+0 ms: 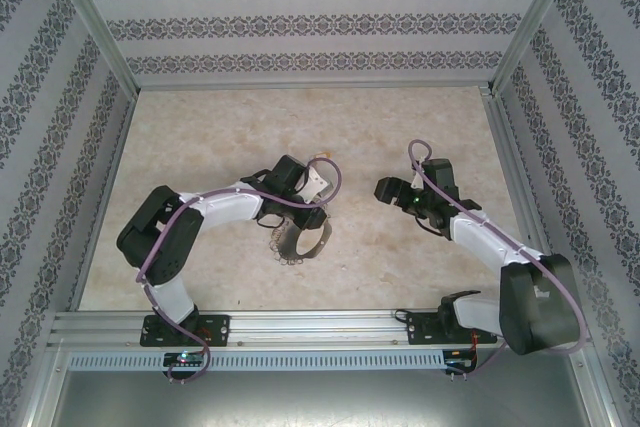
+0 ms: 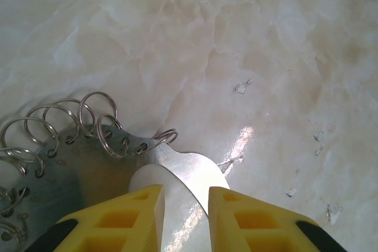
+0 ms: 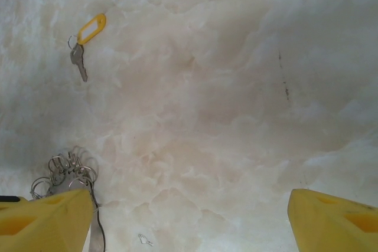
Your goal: Put the keys on the keyring
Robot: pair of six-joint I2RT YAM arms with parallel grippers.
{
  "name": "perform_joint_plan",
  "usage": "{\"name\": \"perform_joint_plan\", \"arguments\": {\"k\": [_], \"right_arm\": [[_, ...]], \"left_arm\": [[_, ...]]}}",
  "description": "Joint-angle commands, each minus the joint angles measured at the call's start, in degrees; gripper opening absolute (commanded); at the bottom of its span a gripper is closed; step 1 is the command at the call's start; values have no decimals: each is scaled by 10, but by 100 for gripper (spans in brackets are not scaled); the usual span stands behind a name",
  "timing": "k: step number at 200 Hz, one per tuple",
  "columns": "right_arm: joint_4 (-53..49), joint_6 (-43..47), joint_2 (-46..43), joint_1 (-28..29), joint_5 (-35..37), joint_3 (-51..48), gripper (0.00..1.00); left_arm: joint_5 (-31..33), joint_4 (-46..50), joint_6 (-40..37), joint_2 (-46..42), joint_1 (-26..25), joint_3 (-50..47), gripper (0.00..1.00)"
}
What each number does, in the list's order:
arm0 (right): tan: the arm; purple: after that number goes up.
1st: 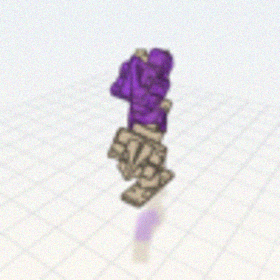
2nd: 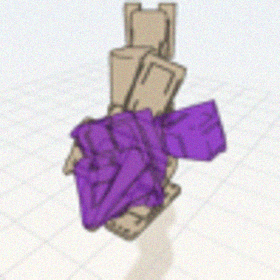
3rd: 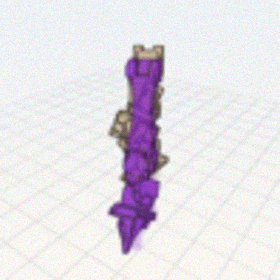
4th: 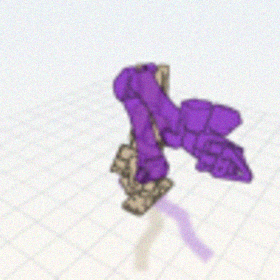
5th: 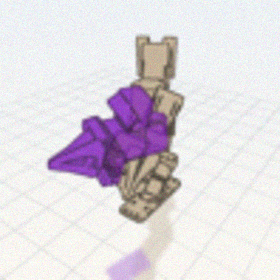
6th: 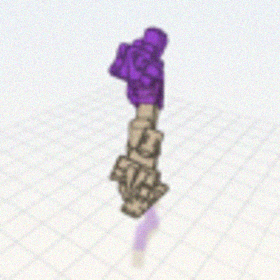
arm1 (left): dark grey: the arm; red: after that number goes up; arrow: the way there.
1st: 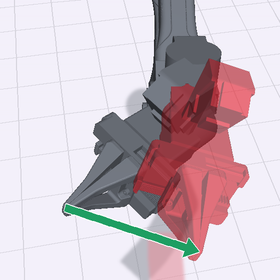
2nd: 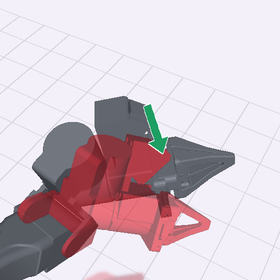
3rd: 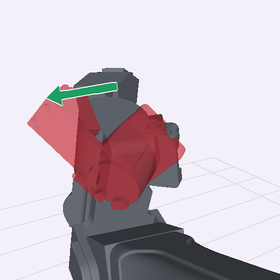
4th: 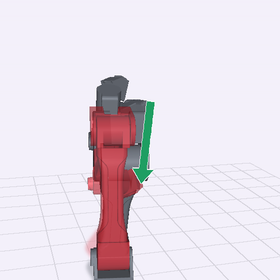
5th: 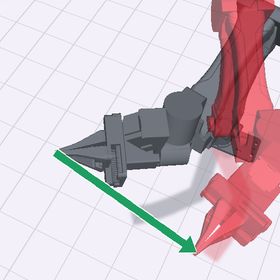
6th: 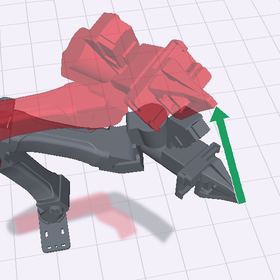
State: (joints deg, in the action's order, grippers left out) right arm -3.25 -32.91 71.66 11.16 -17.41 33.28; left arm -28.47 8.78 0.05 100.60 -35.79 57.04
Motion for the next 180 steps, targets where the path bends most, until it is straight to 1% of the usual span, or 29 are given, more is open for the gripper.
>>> {"name": "perform_joint_plan", "arguments": {"k": [1, 49, 180], "right_arm": [[-1, -2, 5, 8, 7, 20, 86], [-5, -2, 6, 11, 12, 20, 86], [-9, 2, 12, 12, 17, 18, 86]], "left_arm": [[0, -26, -29, 7, -5, 6, 26], [-2, -55, -29, 16, -5, 4, 26], [-23, -81, -18, 41, -3, -6, 25]]}}
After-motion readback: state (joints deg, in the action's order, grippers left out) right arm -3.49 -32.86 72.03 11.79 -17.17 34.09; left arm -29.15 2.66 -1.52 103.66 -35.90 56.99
